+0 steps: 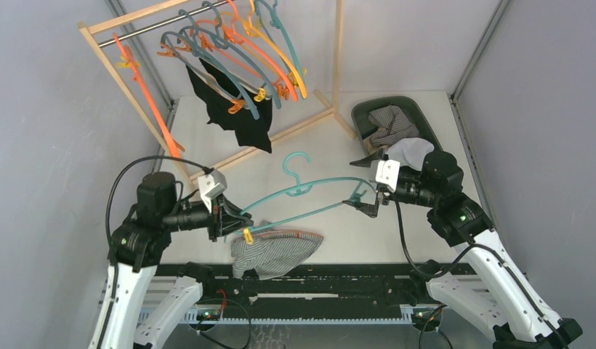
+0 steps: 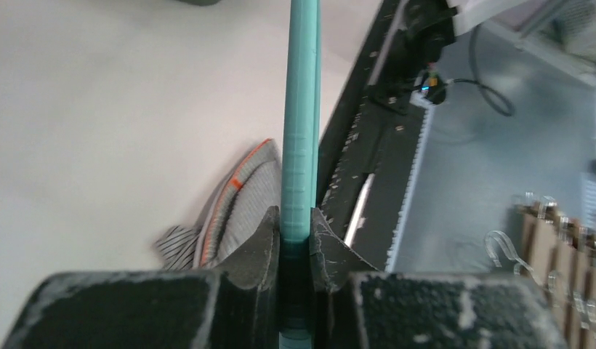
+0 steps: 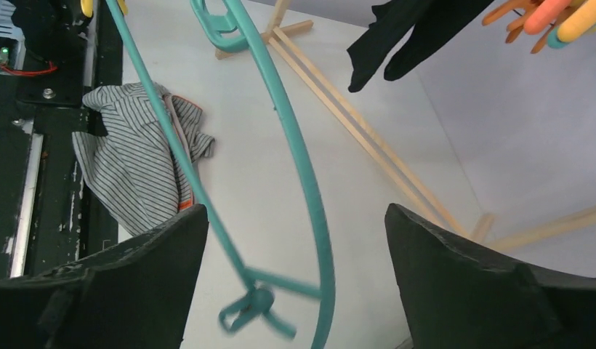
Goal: Remove the underwear clipped to the hanger
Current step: Place the hanger at the clothesline.
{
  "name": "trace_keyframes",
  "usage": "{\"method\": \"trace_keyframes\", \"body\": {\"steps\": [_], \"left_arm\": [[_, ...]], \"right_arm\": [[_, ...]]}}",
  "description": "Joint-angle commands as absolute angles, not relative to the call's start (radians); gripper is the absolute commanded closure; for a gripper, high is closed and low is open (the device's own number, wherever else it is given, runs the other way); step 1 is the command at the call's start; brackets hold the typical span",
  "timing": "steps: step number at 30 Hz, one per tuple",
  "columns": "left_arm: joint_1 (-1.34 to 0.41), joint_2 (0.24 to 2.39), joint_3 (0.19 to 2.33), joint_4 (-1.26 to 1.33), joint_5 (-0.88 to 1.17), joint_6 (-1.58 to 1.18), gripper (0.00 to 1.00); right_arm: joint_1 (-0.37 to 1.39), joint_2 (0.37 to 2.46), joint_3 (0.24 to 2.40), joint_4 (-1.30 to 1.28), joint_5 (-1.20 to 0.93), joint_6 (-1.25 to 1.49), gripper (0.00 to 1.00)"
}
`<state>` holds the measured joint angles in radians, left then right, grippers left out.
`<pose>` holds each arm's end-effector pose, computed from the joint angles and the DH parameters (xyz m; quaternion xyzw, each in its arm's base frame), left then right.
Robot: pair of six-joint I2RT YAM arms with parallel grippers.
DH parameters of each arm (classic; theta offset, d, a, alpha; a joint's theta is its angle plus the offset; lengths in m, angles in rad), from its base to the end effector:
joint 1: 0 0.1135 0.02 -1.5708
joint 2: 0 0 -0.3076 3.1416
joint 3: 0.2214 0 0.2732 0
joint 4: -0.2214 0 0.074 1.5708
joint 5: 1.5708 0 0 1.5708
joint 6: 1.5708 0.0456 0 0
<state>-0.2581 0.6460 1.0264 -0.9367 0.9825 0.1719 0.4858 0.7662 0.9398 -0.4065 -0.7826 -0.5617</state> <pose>0.0715 -0.0581 0.4009 0.3883 0.7041 -0.4304 0.4102 0.1212 0.1003 0.4074 -0.5675 0.5097 0.2772 0.5842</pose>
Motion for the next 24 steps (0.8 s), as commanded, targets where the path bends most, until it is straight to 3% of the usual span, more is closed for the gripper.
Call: {"method": "trace_keyframes", "body": {"steps": [1,7,11,15,24], "left_arm": [[-0.261,0.574,1.081,-1.028,0.725,0.259,1.0],[-0.26,0.525,1.278,-1.292,0.267,0.336,1.0],[-0.208,0.467,1.363,-1.388,0.118,0.378,1.0],[-0.14,0.426,1.433,-1.425,0.042,0.355,1.0],[0.0,0.496,1.603,-1.402,0.085,0.241,1.0]], "right_arm": [[0.464,0.735,0.948,-0.368,-0.743,-0.486,0.08],[0.429,0.728,0.948,-0.384,-0.715,-0.435,0.06],[0.42,0.743,0.948,-0.404,-0.688,-0.406,0.06],[0.4,0.76,0.948,-0.405,-0.674,-0.377,0.06],[0.379,0.778,0.948,-0.39,-0.669,-0.355,0.06]]}}
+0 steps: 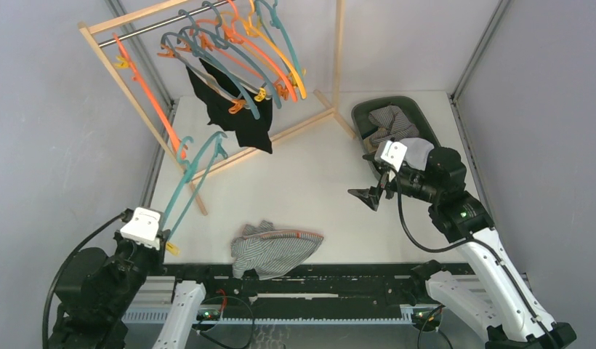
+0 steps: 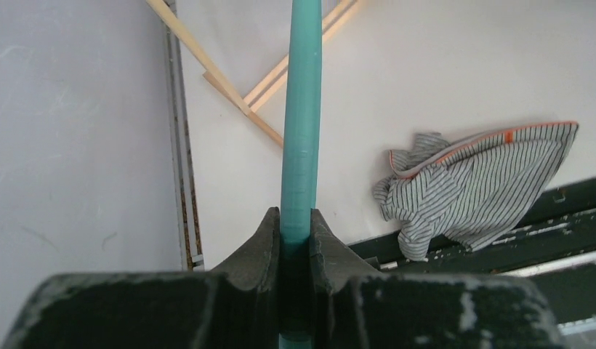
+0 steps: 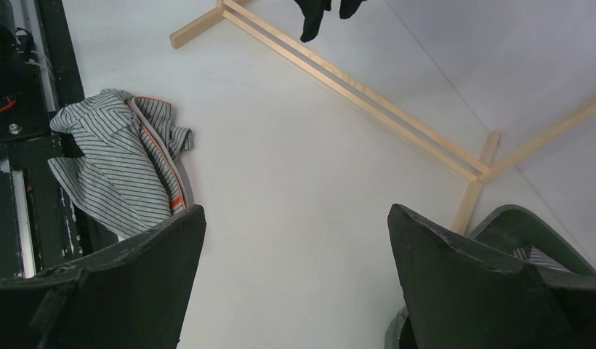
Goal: Remove the underwear clipped to the hanger
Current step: Place the hanger at the clothesline.
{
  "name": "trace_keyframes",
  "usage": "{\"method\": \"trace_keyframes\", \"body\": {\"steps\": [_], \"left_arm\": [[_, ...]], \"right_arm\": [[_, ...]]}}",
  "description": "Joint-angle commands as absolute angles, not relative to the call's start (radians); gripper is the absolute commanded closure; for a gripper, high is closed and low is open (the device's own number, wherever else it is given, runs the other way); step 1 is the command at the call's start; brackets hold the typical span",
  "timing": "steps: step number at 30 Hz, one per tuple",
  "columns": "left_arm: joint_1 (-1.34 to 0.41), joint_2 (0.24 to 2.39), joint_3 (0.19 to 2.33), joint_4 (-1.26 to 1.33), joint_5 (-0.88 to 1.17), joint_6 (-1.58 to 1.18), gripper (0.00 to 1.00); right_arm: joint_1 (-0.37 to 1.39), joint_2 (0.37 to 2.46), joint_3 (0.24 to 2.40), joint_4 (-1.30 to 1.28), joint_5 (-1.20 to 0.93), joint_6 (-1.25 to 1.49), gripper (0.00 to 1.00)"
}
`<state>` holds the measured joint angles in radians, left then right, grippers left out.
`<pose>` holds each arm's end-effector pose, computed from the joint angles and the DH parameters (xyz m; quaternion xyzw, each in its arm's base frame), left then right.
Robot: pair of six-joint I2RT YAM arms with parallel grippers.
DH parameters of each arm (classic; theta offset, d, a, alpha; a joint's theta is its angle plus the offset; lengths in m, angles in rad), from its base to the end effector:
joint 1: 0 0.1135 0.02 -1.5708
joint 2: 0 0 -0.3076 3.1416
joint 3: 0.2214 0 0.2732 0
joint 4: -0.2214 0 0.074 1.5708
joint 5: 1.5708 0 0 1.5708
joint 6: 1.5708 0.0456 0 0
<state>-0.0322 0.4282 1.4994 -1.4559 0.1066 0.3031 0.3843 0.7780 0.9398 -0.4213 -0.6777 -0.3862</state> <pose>-0.0743 -0.0025 0.4591 0.1675 0.8115 0.0316 0.5590 0.1377 0.0865 0.4034 -0.4687 0.6166 0.2629 0.5753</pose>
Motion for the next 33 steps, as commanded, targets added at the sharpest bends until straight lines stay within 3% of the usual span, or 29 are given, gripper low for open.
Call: {"method": "trace_keyframes", "body": {"steps": [1,14,21,28,33], "left_arm": [[0.003,0.511,1.626,-1.399,0.065,0.238,1.0],[0.046,0.742,1.915,-1.368,-0.053,0.206,1.0],[0.09,0.678,1.835,-1.336,-0.058,0.197,1.0],[0.115,0.584,1.65,-1.321,0.13,0.157,1.0],[0.144,0.552,1.654,-1.338,0.259,0.139,1.0]], "right_arm": [[0.378,0.781,0.948,-0.389,-0.669,-0.353,0.06],[0.377,0.804,0.971,-0.4,-0.685,-0.347,0.07],[0.376,0.809,0.971,-0.409,-0.692,-0.351,0.07],[0.381,0.809,0.971,-0.415,-0.695,-0.36,0.08],[0.382,0.81,0.971,-0.414,-0.692,-0.359,0.08]]}}
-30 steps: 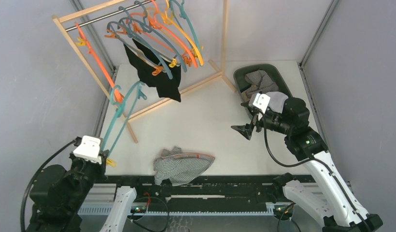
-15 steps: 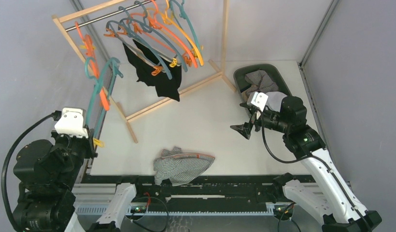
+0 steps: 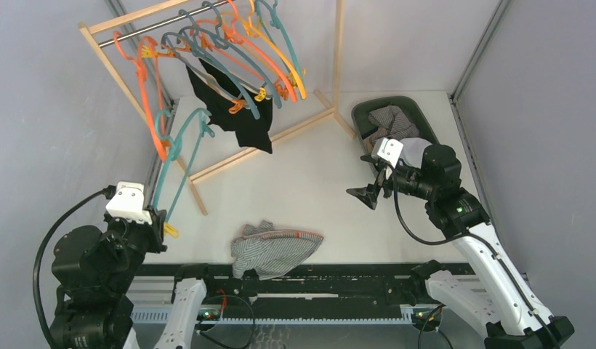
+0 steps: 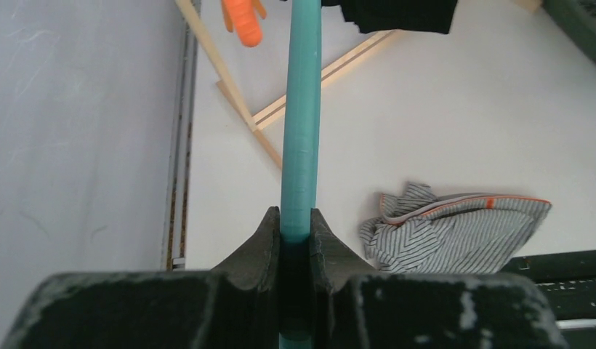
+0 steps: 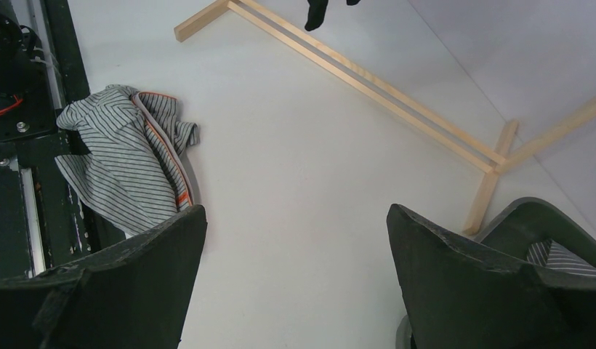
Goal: Remove the underwear clipped to the hanger
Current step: Place the hanger at the clothesline.
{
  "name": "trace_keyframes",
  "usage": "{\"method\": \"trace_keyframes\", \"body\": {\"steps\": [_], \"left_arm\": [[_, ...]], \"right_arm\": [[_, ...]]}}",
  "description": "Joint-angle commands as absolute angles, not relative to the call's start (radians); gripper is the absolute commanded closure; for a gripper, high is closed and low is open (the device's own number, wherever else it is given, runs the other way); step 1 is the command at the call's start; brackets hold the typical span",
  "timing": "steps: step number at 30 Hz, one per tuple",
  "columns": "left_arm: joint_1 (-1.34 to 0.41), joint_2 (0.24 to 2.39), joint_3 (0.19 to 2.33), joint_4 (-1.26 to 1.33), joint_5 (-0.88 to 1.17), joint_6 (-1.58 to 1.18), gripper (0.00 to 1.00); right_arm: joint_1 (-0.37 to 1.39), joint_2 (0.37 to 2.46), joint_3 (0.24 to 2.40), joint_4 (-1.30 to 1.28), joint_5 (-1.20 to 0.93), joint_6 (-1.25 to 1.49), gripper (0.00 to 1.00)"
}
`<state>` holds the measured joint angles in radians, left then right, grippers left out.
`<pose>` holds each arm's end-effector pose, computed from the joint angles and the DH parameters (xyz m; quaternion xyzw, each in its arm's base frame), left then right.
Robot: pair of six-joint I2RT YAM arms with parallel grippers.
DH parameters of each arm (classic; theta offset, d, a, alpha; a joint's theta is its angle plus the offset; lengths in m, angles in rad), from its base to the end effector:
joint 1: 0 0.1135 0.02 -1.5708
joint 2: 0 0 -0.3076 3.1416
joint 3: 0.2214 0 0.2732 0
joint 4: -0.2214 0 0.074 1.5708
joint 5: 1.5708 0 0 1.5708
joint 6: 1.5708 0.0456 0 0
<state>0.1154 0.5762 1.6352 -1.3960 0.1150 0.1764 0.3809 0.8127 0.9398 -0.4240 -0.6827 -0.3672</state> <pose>-0.0462 -0.0106 0.5034 0.0581 0.8129 0.0376 0.5782 0.1470 0.0899 0.3982 -0.4621 0.6324 0.2730 0.5586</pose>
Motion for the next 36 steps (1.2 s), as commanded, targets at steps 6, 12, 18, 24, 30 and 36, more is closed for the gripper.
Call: {"method": "trace_keyframes", "body": {"steps": [6,12,18,24,30,36], "left_arm": [[0.177,0.593,1.754,-1.343,0.294,0.125,1.0],[0.183,0.697,1.917,-1.346,0.145,0.164,1.0],[0.183,0.801,2.006,-1.326,0.03,0.182,1.0],[0.187,0.906,2.107,-1.302,0.048,0.155,1.0],[0.188,0.998,2.173,-1.278,0.027,0.15,1.0],[0.184,1.12,2.275,-1.263,0.033,0.142,1.0]], "right_arm": [[0.386,0.811,0.971,-0.411,-0.689,-0.356,0.08],[0.387,0.812,0.971,-0.411,-0.689,-0.355,0.08],[0.388,0.805,0.971,-0.42,-0.689,-0.367,0.08],[0.389,0.808,0.971,-0.419,-0.695,-0.368,0.08],[0.39,0.813,0.971,-0.422,-0.689,-0.372,0.08],[0.394,0.81,0.971,-0.425,-0.683,-0.377,0.08]]}}
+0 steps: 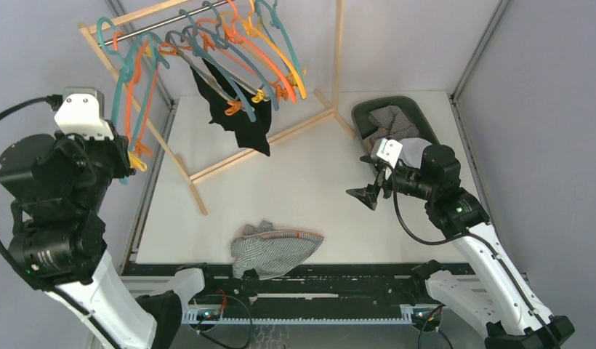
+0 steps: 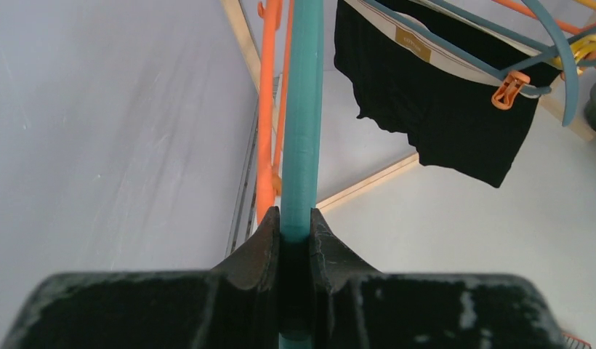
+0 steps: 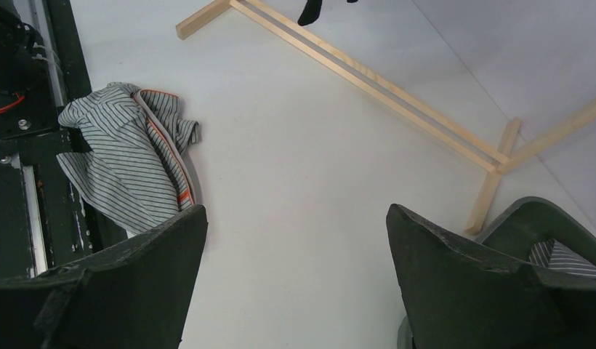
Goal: Remove the underwear clipped to the hanger
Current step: Place the hanger at the clothesline.
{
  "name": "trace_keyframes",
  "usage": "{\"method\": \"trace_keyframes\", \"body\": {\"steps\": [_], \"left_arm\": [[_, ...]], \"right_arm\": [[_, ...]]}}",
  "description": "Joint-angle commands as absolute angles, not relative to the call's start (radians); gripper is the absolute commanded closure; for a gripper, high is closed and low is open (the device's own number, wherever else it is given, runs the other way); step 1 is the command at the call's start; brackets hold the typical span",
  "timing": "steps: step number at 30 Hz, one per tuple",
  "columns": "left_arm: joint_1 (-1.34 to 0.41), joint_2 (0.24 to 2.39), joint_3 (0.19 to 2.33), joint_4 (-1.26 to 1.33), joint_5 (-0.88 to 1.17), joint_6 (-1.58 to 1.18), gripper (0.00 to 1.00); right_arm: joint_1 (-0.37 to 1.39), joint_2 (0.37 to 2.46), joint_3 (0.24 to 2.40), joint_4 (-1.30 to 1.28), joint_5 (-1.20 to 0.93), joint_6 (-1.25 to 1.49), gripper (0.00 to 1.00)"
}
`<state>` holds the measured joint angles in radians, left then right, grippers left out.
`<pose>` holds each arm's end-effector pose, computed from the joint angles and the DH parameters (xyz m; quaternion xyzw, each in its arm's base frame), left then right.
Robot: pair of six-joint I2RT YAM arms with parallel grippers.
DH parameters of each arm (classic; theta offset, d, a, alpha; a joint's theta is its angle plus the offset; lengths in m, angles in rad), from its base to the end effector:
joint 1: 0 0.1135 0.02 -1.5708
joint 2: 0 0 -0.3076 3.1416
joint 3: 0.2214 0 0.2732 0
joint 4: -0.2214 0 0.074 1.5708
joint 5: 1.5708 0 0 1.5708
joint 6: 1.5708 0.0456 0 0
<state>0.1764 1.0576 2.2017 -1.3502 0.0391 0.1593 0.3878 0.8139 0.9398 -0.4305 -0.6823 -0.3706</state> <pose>0.0414 0.0056 0.6245 0.0057 0.7760 0.0904 0.6242 0.1465 0.0909 0.3973 -0.4651 0.6325 0.2745 0.5552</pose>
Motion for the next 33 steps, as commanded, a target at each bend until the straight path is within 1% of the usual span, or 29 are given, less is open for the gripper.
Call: {"method": "trace_keyframes", "body": {"steps": [1,7,15,21,27,29,33], "left_arm": [[0.183,1.138,2.284,-1.262,0.031,0.141,1.0],[0.168,1.217,2.263,-1.21,-0.017,0.144,1.0],[0.077,1.281,2.252,-1.171,-0.116,0.151,1.0],[0.016,1.221,2.116,-1.095,-0.16,0.161,1.0],[-0.039,1.111,1.982,-0.945,-0.226,0.203,1.0],[-0.039,1.104,1.978,-0.906,-0.245,0.215,1.0],[-0.039,1.149,2.051,-0.931,-0.258,0.226,1.0]], "right_arm": [[0.394,0.809,0.971,-0.427,-0.681,-0.379,0.08],[0.396,0.808,0.971,-0.436,-0.678,-0.391,0.08],[0.397,0.816,0.971,-0.465,-0.673,-0.42,0.08],[0.397,0.819,0.971,-0.487,-0.671,-0.433,0.09],[0.395,0.8,0.944,-0.483,-0.667,-0.441,0.09],[0.395,0.797,0.938,-0.485,-0.667,-0.445,0.09],[0.395,0.793,0.936,-0.489,-0.665,-0.45,0.09]]}}
